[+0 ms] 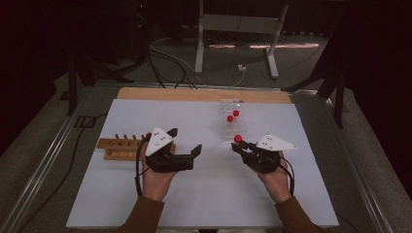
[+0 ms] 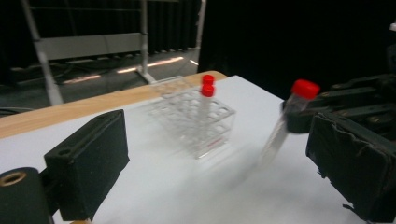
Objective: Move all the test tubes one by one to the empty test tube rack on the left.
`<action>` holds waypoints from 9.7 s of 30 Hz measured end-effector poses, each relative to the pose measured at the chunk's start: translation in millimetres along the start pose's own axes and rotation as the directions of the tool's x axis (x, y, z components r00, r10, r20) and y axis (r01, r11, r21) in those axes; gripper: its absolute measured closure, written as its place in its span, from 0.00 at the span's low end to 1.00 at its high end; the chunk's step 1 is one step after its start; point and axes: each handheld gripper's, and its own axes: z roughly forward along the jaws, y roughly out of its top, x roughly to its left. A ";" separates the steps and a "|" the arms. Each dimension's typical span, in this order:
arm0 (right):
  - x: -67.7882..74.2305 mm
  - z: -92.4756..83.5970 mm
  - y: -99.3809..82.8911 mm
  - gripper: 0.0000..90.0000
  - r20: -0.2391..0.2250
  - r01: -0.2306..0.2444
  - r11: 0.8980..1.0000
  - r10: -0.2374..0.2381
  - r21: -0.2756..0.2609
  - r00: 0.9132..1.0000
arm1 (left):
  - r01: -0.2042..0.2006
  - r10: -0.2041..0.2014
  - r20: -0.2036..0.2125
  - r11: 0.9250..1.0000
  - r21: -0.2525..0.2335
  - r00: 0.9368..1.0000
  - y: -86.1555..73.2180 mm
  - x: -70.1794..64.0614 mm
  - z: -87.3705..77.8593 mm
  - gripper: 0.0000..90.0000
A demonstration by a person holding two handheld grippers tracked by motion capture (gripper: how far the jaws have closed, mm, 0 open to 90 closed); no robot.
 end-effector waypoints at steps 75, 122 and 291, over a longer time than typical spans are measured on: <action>-14.9 -27.9 -11.6 0.00 0.021 -0.043 0.999 0.043 -0.011 0.999 | 0.003 -0.007 0.065 0.998 0.070 0.998 6.1 -5.3 17.1 0.80; -33.4 -47.4 -16.1 0.00 0.065 -0.076 0.996 0.079 -0.054 0.995 | 0.012 -0.010 -0.141 1.000 0.017 0.990 4.8 78.1 -66.9 0.80; -54.1 98.7 -1.9 0.83 0.253 -0.112 0.994 0.104 0.018 0.962 | 0.099 -0.107 -0.352 0.994 -0.040 0.930 -69.1 111.4 -76.0 0.01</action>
